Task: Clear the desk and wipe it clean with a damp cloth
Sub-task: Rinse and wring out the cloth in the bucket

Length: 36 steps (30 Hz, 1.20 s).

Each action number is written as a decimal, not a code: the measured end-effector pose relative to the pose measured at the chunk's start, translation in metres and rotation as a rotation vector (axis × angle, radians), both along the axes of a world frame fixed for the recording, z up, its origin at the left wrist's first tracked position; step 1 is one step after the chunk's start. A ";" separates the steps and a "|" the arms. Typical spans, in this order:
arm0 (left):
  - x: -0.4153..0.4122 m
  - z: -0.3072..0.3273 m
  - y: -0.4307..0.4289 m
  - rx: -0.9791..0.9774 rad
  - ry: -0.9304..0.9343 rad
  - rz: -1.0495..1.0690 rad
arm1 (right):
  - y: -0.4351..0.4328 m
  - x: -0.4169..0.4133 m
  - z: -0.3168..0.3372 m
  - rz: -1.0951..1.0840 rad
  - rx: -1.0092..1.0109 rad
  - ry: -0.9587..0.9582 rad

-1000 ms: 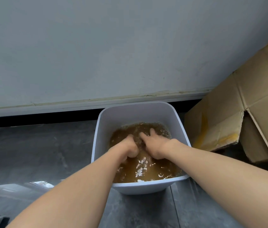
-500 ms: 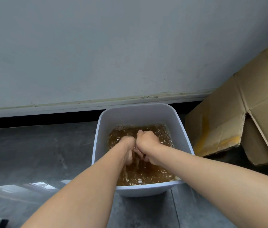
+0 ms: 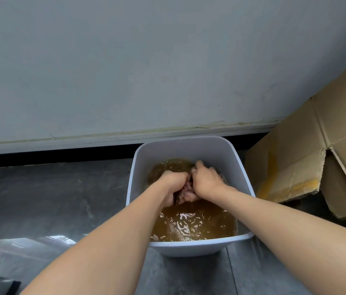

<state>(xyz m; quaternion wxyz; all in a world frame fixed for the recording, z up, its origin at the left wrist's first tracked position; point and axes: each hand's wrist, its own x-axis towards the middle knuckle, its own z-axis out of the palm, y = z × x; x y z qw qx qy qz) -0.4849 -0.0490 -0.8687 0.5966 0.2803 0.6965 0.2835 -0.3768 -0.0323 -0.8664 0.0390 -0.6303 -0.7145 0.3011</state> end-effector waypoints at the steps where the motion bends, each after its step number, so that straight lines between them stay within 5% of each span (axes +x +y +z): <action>1: -0.001 -0.006 0.001 0.028 0.087 0.031 | 0.000 0.000 -0.001 0.057 -0.041 -0.033; 5: -0.004 -0.023 -0.001 -0.053 0.424 -0.099 | -0.008 0.001 -0.009 0.352 -0.021 -0.324; 8: -0.004 -0.030 -0.004 -0.041 0.621 -0.287 | -0.011 -0.004 -0.014 0.354 -0.085 -0.361; 15: -0.004 -0.025 -0.005 -0.112 0.185 -0.048 | -0.014 -0.025 -0.009 -0.244 -0.196 0.254; 18: -0.009 -0.021 -0.005 -0.120 0.029 0.136 | -0.025 -0.039 0.001 -0.357 -0.163 0.356; 21: -0.013 -0.016 -0.003 -0.127 -0.226 0.327 | -0.032 -0.046 0.008 -0.297 -0.089 0.329; 29: -0.006 0.003 -0.004 -0.167 -0.314 0.113 | -0.006 -0.007 0.009 -0.169 0.082 0.087; 32: -0.010 -0.004 -0.005 -0.140 -0.232 0.107 | -0.006 0.000 0.004 -0.027 0.052 -0.032; 36: -0.008 -0.016 -0.006 -0.055 0.146 -0.014 | -0.009 0.003 -0.003 0.268 0.051 -0.310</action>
